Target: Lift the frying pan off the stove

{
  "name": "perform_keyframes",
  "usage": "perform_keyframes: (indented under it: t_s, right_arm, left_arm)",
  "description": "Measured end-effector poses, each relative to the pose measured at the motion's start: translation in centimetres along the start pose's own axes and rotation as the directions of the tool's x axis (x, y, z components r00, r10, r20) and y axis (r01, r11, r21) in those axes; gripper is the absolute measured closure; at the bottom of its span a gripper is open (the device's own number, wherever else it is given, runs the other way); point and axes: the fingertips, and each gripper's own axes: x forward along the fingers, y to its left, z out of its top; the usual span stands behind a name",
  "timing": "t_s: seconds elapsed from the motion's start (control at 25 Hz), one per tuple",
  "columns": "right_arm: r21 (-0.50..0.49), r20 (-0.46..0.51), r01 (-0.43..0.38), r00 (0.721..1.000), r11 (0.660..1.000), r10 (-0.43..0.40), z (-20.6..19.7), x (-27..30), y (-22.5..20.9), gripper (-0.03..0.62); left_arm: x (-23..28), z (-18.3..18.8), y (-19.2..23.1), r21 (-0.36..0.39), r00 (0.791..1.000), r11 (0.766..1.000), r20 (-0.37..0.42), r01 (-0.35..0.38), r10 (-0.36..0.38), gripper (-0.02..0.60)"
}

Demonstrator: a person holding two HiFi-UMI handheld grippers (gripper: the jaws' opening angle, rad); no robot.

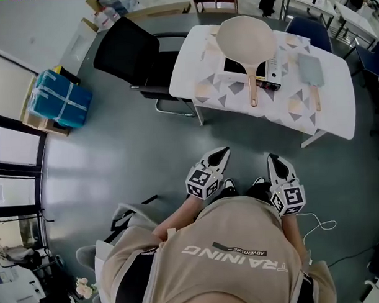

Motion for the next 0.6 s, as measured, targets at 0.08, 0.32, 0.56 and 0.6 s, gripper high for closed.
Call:
perform_keyframes:
  t_s: [0.08, 0.32, 0.56, 0.6]
  right_arm:
    - [-0.021, -0.007, -0.008, 1.0, 1.0, 0.008, 0.1, 0.3, -0.2, 0.597]
    - [-0.013, 0.013, -0.009, 1.0, 1.0, 0.009, 0.7, 2.2, -3.5, 0.597]
    - [0.031, 0.025, -0.077, 0.997, 0.997, 0.076, 1.3, 5.4, -7.6, 0.597]
    - [0.025, 0.031, -0.093, 0.995, 0.995, 0.093, 1.8, 6.2, -8.4, 0.597]
  left_arm:
    - [0.4, 0.6, 0.5, 0.01, 1.0, 1.0, 0.003, 0.001, -0.001, 0.581]
    - [4.0, 2.3, 1.3, 0.039, 1.0, 0.999, -0.001, -0.012, 0.012, 0.581]
    - [8.1, 4.1, 1.4, 0.052, 0.998, 0.997, -0.033, -0.056, 0.058, 0.581]
    - [8.9, 4.5, 1.6, 0.053, 0.997, 0.996, -0.037, -0.069, 0.071, 0.581]
